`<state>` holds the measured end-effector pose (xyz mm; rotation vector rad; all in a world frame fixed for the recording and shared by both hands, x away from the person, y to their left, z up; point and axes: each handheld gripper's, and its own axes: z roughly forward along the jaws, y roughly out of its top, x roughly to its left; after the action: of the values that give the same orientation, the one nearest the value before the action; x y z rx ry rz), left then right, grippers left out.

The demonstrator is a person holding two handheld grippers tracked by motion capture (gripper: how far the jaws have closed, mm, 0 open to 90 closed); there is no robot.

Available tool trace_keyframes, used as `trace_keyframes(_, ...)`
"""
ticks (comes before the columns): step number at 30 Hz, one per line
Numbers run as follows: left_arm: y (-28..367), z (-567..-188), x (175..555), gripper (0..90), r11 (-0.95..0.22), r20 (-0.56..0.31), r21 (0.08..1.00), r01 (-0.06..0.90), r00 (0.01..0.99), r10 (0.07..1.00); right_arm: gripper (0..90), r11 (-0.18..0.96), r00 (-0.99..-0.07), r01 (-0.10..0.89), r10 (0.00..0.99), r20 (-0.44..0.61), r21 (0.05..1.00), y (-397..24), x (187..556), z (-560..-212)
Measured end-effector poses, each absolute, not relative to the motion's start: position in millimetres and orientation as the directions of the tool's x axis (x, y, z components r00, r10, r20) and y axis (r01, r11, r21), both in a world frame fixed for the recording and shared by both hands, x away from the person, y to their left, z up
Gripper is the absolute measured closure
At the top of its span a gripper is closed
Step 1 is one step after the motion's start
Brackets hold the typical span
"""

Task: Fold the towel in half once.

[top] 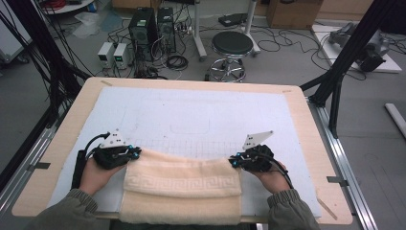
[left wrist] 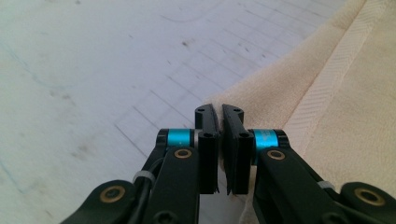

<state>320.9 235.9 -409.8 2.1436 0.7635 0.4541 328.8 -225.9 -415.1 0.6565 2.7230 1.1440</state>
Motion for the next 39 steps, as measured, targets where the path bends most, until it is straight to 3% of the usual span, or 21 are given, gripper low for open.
trace_keyframes(12,230,-386,363,85.4,-0.416,0.078,0.832,0.367,0.666,0.742,86.1,0.579,-0.853,0.348,0.521,-0.007,0.738,-227,366,-393)
trace_keyframes(20,220,-349,415,85.4,-0.376,0.112,0.857,0.352,0.585,0.804,86.1,0.538,-0.803,0.365,0.595,-0.035,0.76,-229,419,-356)
trace_keyframes(24,213,-356,434,85.0,-0.405,0.12,0.827,0.39,0.581,0.805,85.5,0.531,-0.787,0.389,0.616,-0.028,0.753,-229,444,-353)
trace_keyframes(25,212,-363,437,83.8,-0.413,0.102,0.809,0.418,0.593,0.799,83.9,0.534,-0.788,0.409,0.616,-0.009,0.74,-228,448,-359)
trace_keyframes(27,211,-373,440,74.4,-0.439,0.102,0.78,0.445,0.602,0.792,68.4,0.534,-0.78,0.454,0.625,0.029,0.713,-227,454,-372)
trace_keyframes(30,215,-384,436,61.8,-0.437,0.09,0.778,0.45,0.609,0.788,58.2,0.511,-0.769,0.469,0.638,0.049,0.72,-228,451,-383)
trace_keyframes(36,222,-395,418,56.1,-0.425,0.031,0.798,0.428,0.674,0.738,49.7,0.495,-0.783,0.458,0.617,0.072,0.739,-233,431,-391)
trace_keyframes(39,219,-404,418,52.5,-0.46,-0.006,0.754,0.468,0.706,0.709,47.7,0.513,-0.794,0.453,0.604,0.069,0.729,-229,424,-398)
